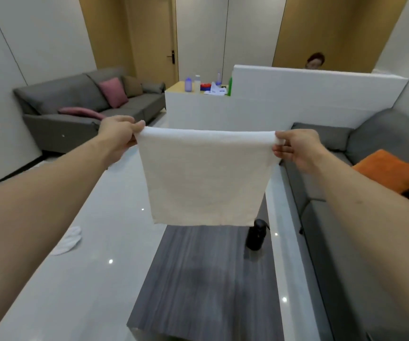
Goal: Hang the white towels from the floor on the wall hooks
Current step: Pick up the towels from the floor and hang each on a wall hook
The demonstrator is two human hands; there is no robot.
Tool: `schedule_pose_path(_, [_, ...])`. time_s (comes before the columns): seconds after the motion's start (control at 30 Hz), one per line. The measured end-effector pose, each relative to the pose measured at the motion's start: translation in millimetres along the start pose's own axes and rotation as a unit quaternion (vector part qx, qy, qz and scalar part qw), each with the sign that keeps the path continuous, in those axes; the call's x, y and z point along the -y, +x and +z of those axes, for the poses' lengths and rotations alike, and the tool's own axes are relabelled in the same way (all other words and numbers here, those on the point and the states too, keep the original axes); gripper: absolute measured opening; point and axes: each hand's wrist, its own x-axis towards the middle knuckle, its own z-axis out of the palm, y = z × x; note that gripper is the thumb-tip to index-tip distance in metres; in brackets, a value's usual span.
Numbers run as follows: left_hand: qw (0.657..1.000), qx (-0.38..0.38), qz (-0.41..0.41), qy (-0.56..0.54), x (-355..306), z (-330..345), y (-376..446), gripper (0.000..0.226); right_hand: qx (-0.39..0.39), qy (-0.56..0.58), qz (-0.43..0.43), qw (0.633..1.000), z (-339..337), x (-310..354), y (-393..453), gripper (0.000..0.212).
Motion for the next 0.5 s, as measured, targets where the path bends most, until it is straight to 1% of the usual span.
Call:
schedule_pose_path(0.1, [0.999, -0.010, 0.050, 0.017, -23.8, 5.6, -5.2, 0.010, -0.016, 0.019, -0.035, 0.999, -1.1, 30.2, -1.2, 0.023])
schedule_pose_path(0.13, [0.998, -0.015, 0.056, 0.021, -30.0, 6.8, -8.6, 0.006, -0.023, 0.030, -0.042, 0.998, -2.5, 38.0, -3.8, 0.025])
schedule_pose_path(0.3, [0.998, -0.037, 0.048, 0.015, -50.3, 3.2, -21.7, 0.009, -0.036, 0.085, -0.070, 0.993, -6.4, 62.5, -21.1, 0.034])
schedule_pose_path(0.43, [0.997, -0.040, 0.068, 0.012, -56.3, -9.5, -29.6, 0.015, -0.019, 0.102, -0.071, 0.992, -2.7, 65.1, -30.7, 0.031])
schedule_pose_path(0.5, [0.995, -0.041, 0.082, 0.043, -59.8, -21.7, -31.0, 0.015, -0.002, 0.106, -0.069, 0.992, 0.4, 65.8, -33.4, 0.032])
